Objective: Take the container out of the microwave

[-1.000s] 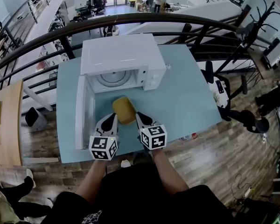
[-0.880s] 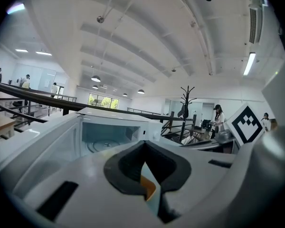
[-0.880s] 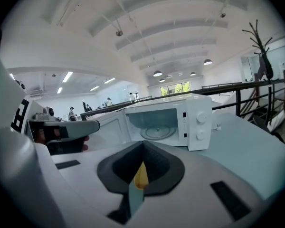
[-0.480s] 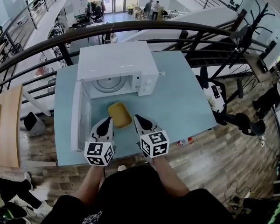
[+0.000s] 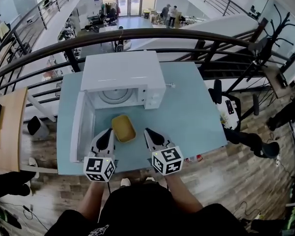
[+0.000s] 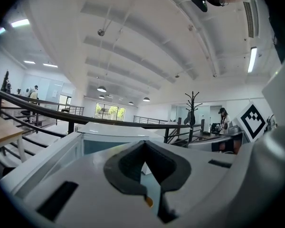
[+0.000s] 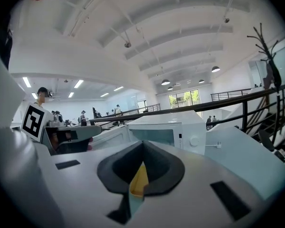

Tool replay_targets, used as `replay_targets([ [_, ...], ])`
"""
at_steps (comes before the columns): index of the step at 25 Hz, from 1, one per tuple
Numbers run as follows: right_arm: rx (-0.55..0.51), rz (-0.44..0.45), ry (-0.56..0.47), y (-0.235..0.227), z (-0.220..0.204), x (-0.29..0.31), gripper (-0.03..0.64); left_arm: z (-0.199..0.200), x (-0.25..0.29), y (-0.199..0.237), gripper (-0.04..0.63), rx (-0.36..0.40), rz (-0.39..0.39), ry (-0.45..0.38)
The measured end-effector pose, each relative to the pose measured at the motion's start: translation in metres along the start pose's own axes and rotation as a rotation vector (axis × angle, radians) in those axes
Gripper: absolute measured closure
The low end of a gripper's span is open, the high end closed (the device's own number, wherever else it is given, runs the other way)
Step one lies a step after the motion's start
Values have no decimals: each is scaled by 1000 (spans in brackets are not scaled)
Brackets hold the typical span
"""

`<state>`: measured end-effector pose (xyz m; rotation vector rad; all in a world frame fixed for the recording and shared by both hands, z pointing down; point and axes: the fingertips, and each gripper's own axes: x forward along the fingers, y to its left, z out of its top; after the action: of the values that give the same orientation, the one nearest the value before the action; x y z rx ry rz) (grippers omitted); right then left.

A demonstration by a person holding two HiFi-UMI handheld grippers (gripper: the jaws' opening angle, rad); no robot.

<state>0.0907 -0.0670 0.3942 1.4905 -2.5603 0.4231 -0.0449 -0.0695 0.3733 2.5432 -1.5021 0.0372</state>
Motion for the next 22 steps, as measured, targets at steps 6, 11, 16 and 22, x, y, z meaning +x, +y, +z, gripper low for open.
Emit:
replay_targets([
  [6,-27,2,-54,-3,22,-12,611,21,-10,9,589,2,51,-35],
  [11,-56,11,-88,-1,40,-20,611,40,-20,11,590,34,67,-61],
  [16,-64,16,-124,1,51,-31,611,54,-29,11,590,54,77,-89],
  [22,-56,1,-165,-1,61,-41,611,64,-39,12,589,65,97,-109],
])
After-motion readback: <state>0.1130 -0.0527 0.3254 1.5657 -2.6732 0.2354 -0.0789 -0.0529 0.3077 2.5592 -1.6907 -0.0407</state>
